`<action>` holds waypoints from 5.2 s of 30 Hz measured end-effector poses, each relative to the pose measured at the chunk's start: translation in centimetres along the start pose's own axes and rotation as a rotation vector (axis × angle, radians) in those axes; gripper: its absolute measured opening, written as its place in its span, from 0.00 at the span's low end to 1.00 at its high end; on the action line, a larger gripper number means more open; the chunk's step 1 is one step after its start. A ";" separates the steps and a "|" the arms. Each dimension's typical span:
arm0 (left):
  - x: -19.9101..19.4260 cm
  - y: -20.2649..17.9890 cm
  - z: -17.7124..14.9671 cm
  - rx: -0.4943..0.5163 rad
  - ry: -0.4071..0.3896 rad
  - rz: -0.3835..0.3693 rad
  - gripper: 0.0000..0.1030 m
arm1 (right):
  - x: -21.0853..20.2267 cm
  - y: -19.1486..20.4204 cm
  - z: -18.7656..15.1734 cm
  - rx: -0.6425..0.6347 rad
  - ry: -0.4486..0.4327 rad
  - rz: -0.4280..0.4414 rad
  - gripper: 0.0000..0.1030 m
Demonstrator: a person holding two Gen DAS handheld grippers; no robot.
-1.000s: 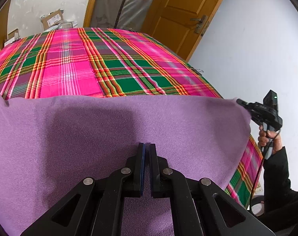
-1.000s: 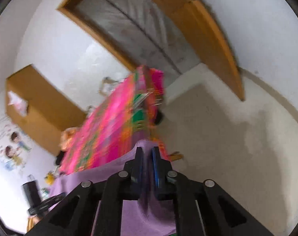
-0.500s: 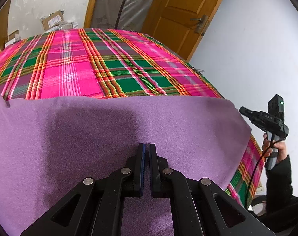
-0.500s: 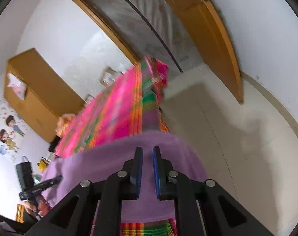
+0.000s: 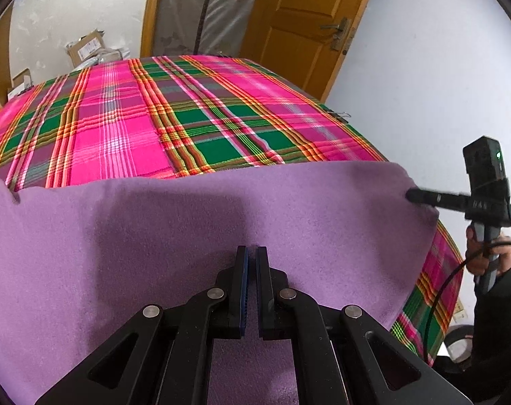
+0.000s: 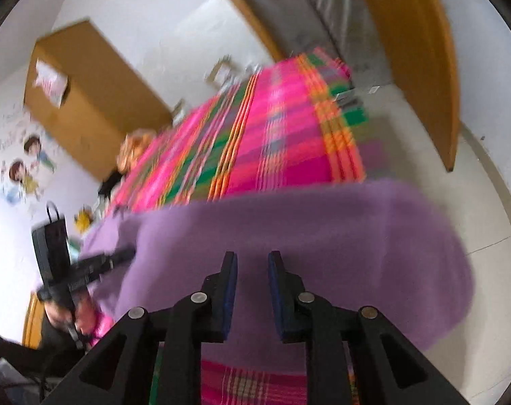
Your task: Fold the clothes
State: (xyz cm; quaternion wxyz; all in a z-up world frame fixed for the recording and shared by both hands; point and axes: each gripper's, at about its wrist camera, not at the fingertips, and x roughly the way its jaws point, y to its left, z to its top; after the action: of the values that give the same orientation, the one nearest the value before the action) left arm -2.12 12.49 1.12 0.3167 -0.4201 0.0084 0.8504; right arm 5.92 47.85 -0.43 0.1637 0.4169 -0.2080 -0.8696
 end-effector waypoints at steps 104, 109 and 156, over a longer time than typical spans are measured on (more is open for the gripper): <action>-7.2 6.7 -4.6 -0.156 -0.102 0.282 0.04 | 3.9 14.8 -8.5 -0.483 -0.153 -0.276 0.31; -9.1 9.9 -6.1 -0.242 -0.120 0.335 0.04 | 1.2 10.1 -6.8 -0.345 -0.178 -0.371 0.31; -5.6 -0.9 -7.3 0.092 -0.080 0.032 0.04 | 5.7 18.3 -9.3 -0.593 -0.067 -0.159 0.32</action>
State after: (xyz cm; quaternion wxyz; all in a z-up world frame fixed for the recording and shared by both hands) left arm 6.07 8.20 0.69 0.3221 -0.3705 0.0415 0.8702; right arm 11.91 27.38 -0.37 0.2026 0.3369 0.0828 -0.9157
